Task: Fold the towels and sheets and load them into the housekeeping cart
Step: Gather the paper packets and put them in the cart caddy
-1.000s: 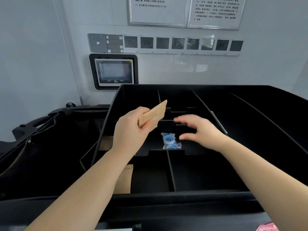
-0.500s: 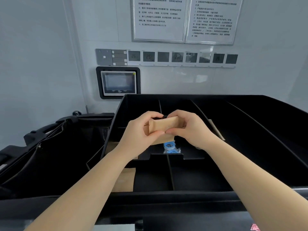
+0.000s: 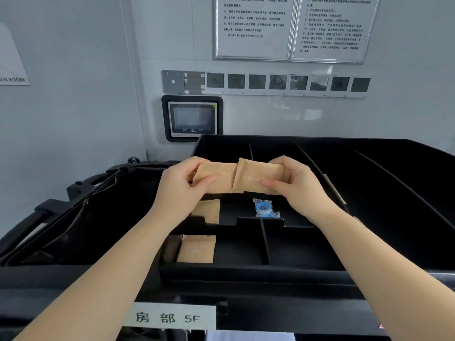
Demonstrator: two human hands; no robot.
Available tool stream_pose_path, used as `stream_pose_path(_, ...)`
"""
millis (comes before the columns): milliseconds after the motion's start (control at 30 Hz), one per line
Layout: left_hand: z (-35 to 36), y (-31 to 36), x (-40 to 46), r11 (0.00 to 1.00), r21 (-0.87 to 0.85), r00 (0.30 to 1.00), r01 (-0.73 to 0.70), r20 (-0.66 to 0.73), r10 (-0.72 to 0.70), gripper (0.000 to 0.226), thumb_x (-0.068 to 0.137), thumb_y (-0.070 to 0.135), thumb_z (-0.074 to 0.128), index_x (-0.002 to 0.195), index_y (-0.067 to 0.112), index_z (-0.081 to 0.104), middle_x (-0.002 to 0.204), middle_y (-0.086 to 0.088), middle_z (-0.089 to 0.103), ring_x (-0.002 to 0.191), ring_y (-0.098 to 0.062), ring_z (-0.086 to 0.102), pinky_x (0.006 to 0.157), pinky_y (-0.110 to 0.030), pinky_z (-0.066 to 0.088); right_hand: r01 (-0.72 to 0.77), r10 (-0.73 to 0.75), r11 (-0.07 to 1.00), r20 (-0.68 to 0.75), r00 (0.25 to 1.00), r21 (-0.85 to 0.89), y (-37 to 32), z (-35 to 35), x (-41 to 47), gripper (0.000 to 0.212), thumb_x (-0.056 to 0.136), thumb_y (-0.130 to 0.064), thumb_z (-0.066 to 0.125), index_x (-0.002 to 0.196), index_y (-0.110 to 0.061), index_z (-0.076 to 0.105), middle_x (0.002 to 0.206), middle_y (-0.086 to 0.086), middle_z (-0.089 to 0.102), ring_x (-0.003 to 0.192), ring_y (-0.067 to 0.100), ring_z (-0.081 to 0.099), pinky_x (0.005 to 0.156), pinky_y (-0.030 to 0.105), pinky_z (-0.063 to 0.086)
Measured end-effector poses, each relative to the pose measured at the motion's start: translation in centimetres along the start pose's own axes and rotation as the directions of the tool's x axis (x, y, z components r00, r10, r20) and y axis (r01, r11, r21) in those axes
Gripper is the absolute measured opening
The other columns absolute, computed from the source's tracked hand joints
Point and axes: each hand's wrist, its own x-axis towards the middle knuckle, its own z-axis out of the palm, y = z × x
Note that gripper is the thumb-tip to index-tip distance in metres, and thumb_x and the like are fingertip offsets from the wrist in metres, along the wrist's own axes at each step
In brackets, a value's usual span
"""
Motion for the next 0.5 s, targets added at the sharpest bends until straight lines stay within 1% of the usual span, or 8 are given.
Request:
stream_pose_path(33,-0.4,-0.1,-0.1,1.000,0.026,1.000,-0.008,-0.030,0.009,0.025,0.083,0.014,0.072,0.100,0.032,0.066,0.092,0.018,0.068,0.090,-0.002,0.065,0.074,-0.016,0.053,-0.007,0.007,1.000,0.001,1.000,-0.017,0.0,-0.1,-0.1,0.022,0.083,-0.023,0.073,0.097,-0.035,0.062,0.096,-0.010,0.064,0.095,0.013,0.062,0.083,0.042,0.054)
stream_pose_path(100,-1.1,-0.1,-0.3,0.996,0.082,0.997,-0.020,-0.074,0.026,0.024,0.084,0.015,0.071,0.101,0.031,0.066,0.091,0.019,0.067,0.088,-0.002,0.064,0.073,-0.014,0.052,0.015,-0.014,0.999,0.029,0.999,-0.051,-0.3,-0.1,-0.6,0.025,0.084,-0.021,0.071,0.096,-0.040,0.059,0.095,-0.012,0.063,0.091,0.006,0.061,0.074,0.023,0.053)
stream_pose_path(167,-1.5,-0.2,-0.5,0.991,0.130,0.995,-0.027,-0.096,0.040,0.022,0.084,0.015,0.071,0.104,0.025,0.068,0.090,0.017,0.067,0.088,-0.004,0.064,0.073,-0.017,0.051,0.046,-0.036,0.990,0.080,0.996,-0.130,-0.8,0.3,-1.2,0.031,0.083,-0.021,0.072,0.094,-0.042,0.053,0.093,-0.015,0.061,0.087,-0.002,0.059,0.066,0.004,0.044)
stream_pose_path(233,-1.6,-0.3,-0.8,0.987,0.155,0.994,-0.032,-0.103,0.048,0.022,0.084,0.014,0.070,0.105,0.022,0.068,0.091,0.015,0.068,0.089,-0.005,0.064,0.074,-0.017,0.050,0.084,-0.055,0.972,0.134,0.990,-0.222,-1.4,1.1,-1.9,0.032,0.081,-0.022,0.074,0.093,-0.041,0.050,0.088,-0.019,0.061,0.086,-0.017,0.054,0.068,-0.011,0.030)
stream_pose_path(267,-1.6,-0.3,-0.9,0.986,0.161,0.994,-0.032,-0.100,0.048,0.023,0.084,0.015,0.070,0.106,0.022,0.068,0.092,0.014,0.068,0.089,-0.005,0.064,0.075,-0.017,0.050,0.104,-0.061,0.959,0.168,0.984,-0.262,-1.6,1.4,-2.2,0.030,0.082,-0.022,0.073,0.093,-0.040,0.050,0.086,-0.020,0.061,0.085,-0.021,0.052,0.068,-0.010,0.031)
stream_pose_path(333,-1.6,-0.4,-1.3,0.986,0.167,0.995,-0.023,-0.093,0.039,0.024,0.085,0.016,0.070,0.108,0.021,0.068,0.095,0.012,0.068,0.092,-0.005,0.064,0.077,-0.018,0.052,0.147,-0.072,0.942,0.248,0.966,-0.300,-1.8,2.2,-2.5,0.028,0.086,-0.021,0.068,0.088,-0.043,0.050,0.082,-0.020,0.059,0.083,-0.012,0.056,0.063,0.005,0.041)
stream_pose_path(433,-1.7,-0.5,-1.7,0.986,0.164,0.996,-0.025,-0.084,0.039,0.025,0.085,0.017,0.069,0.110,0.020,0.068,0.097,0.012,0.068,0.093,-0.004,0.064,0.078,-0.017,0.053,0.215,-0.081,0.902,0.343,0.936,-0.374,-1.9,3.0,-2.8,0.038,0.090,-0.020,0.062,0.074,-0.048,0.043,0.069,-0.021,0.049,0.070,-0.010,0.051,0.059,0.011,0.034)
stream_pose_path(500,-1.7,-0.5,-1.9,0.987,0.161,0.996,-0.026,-0.076,0.039,0.025,0.086,0.016,0.069,0.110,0.019,0.068,0.097,0.012,0.068,0.093,-0.004,0.063,0.077,-0.015,0.052,0.259,-0.073,0.857,0.393,0.917,-0.445,-2.0,3.7,-3.1,0.030,0.091,-0.022,0.061,0.075,-0.044,0.049,0.065,-0.019,0.047,0.064,-0.006,0.050,0.059,0.012,0.032)
